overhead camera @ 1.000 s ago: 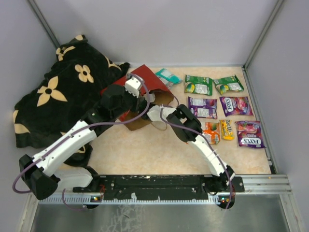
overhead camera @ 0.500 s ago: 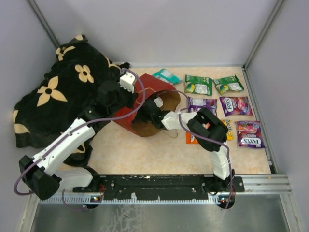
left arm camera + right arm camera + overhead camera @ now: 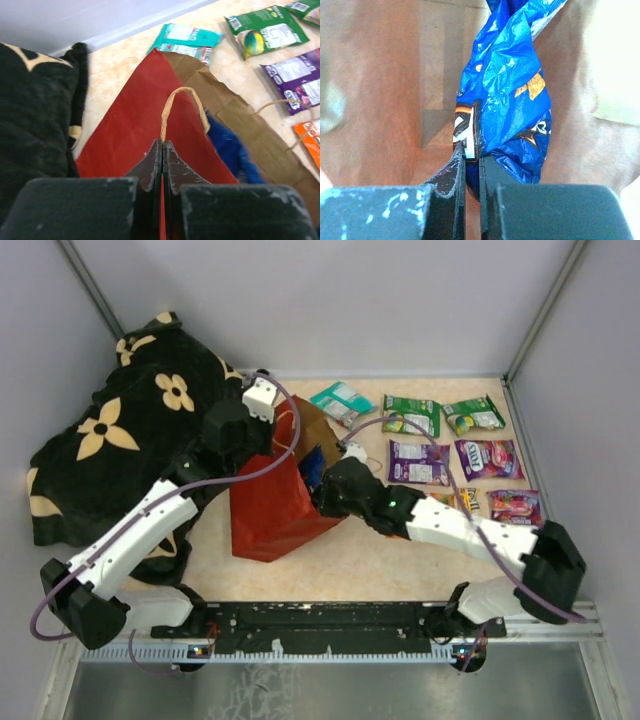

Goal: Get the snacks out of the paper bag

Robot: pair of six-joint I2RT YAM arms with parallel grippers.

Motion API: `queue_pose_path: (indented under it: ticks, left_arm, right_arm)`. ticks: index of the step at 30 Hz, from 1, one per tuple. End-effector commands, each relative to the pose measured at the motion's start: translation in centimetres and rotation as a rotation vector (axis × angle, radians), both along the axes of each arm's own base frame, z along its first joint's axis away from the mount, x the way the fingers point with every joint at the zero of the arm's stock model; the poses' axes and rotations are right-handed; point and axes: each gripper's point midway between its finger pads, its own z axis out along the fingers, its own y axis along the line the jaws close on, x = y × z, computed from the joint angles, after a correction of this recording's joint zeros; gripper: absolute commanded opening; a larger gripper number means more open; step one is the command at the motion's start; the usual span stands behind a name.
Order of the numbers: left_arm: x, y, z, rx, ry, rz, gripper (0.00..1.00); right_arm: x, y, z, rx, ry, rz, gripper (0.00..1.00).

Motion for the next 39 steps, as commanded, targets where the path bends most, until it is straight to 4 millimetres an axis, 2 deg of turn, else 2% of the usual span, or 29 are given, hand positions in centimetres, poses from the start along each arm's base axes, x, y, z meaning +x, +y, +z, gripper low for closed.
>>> queue_pose_path:
  ticks: [1, 5, 9, 13, 16, 20, 24, 27, 29, 31, 35, 39]
  left_arm:
    - [0.8, 2.7, 1.1, 0.076, -0.03, 0.124, 0.0]
    - [0.3, 3.4, 1.5, 0.077, -0.031, 0.14, 0.0]
    - [-0.9, 4.6, 3.2, 0.062, -0.061, 0.155, 0.0]
    - [-1.9, 7.1, 5.0, 0.069, -0.11, 0.234, 0.0]
    - [-2.4, 8.9, 5.7, 0.09, -0.143, 0.299, 0.0]
    - [-2.9, 10.7, 4.8, 0.115, -0.141, 0.372, 0.0]
    - [-2.5, 12.1, 2.9, 0.115, -0.1, 0.435, 0.0]
    - [-1.8, 12.5, 1.5, 0.121, -0.05, 0.459, 0.0]
    - [-1.4, 12.5, 1.4, 0.112, -0.04, 0.471, 0.0]
    - [-1.2, 12.8, 1.8, 0.106, -0.045, 0.487, 0.0]
    - [-1.0, 14.5, 3.3, 0.109, -0.064, 0.535, 0.0]
    - [-0.9, 17.1, 4.2, 0.138, -0.073, 0.596, 0.0]
  right_arm:
    - [-1.5, -3.8, 6.0, -0.076, -0.191, 0.103, 0.0]
    - [-1.3, -8.4, 8.7, -0.238, -0.28, 0.06, 0.0]
    - [0.1, -12.4, 10.9, -0.385, -0.364, -0.05, 0.0]
    - [1.3, -14.5, 15.9, -0.402, -0.504, -0.132, 0.0]
    - [1.7, -14.6, 20.8, -0.332, -0.618, -0.159, 0.0]
    - [1.8, -14.1, 27.1, -0.222, -0.753, -0.16, 0.0]
    - [1.9, -13.6, 32.0, -0.174, -0.834, -0.153, 0.0]
    - [1.4, -11.6, 34.7, -0.097, -0.881, -0.078, 0.0]
    - [1.2, -10.1, 35.8, -0.065, -0.89, -0.021, 0.0]
    - [1.5, -9.7, 36.5, -0.074, -0.888, -0.01, 0.0]
    - [1.9, -11.2, 37.9, -0.045, -0.894, -0.027, 0.0]
    - [3.4, -14.4, 37.1, -0.057, -0.869, -0.102, 0.0]
